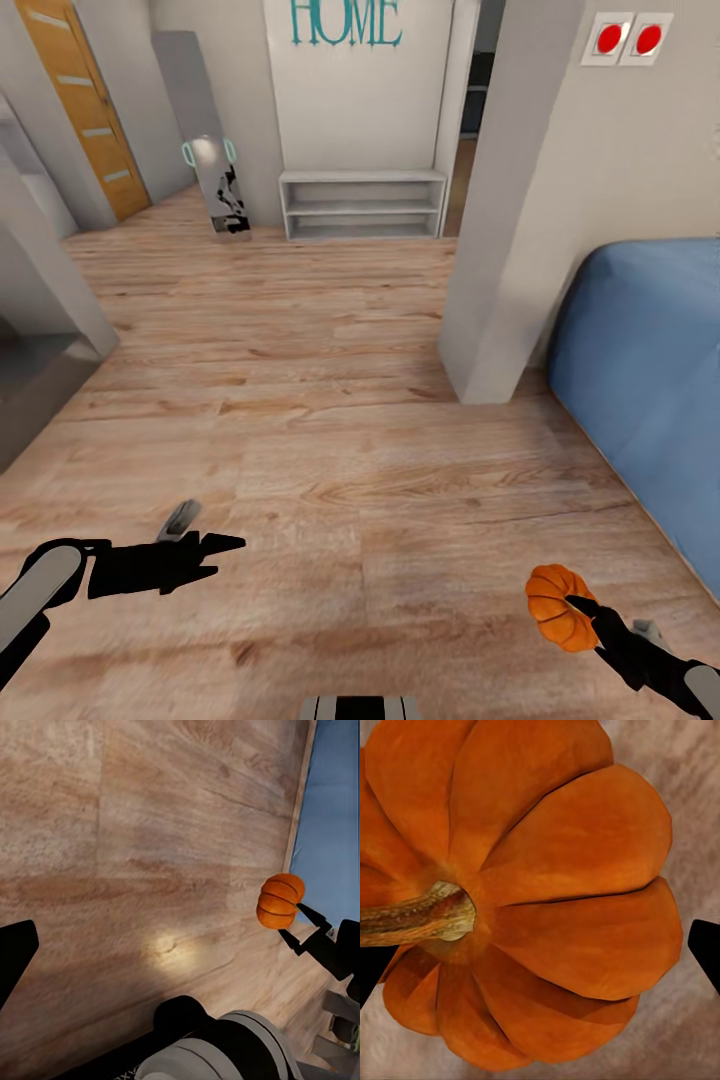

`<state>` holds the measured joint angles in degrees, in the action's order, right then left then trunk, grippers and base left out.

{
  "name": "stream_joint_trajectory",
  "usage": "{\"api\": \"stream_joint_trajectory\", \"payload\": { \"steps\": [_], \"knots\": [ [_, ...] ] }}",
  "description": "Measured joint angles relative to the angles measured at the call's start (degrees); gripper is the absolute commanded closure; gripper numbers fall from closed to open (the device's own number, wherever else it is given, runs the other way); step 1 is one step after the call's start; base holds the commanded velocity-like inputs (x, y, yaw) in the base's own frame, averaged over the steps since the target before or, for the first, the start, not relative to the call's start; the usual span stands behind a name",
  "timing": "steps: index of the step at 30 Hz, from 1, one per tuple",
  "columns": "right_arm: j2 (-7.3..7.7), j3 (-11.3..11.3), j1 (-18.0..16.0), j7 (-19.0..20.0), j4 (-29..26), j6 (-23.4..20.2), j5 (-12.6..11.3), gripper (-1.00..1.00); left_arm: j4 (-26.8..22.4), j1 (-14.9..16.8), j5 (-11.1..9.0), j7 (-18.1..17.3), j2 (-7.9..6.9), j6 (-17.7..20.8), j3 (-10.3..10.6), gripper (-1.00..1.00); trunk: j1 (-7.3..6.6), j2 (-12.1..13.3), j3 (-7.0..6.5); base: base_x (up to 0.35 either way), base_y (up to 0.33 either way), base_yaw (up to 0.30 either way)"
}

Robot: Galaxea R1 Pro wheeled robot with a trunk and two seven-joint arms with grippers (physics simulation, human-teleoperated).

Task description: Place each of the two pumpkins and all three candles from the living room inside a cabinet in the living room (use any cabinet), then make sure every cabinet is closed, and position the cauldron so it is next to a table in the living room.

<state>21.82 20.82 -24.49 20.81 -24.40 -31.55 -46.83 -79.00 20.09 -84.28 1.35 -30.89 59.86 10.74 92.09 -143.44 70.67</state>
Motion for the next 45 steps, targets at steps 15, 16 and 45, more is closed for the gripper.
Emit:
{"api": "stream_joint_trajectory", "payload": {
  "steps": [15,16,45],
  "knots": [
    [0.0,0.1,-0.2,0.0,0.0,-0.3,0.0,1.0,0.0,0.0,0.0,0.0,0.0,0.0,-0.1,-1.0,-0.38,0.2,-3.33,-0.112,0.0,0.0],
    [0.0,0.1,-0.2,0.0,0.0,-0.3,0.0,1.0,0.0,0.0,0.0,0.0,0.0,0.0,-0.1,-1.0,-0.41,0.2,-3.55,-0.007,0.0,0.0],
    [0.0,0.1,0.0,0.0,-0.8,-1.4,0.0,1.0,0.0,0.0,-0.1,0.0,-0.08,0.0,-0.1,-1.0,-6.75,11.8,-8.75,-0.219,0.0,0.0]
  ]
}}
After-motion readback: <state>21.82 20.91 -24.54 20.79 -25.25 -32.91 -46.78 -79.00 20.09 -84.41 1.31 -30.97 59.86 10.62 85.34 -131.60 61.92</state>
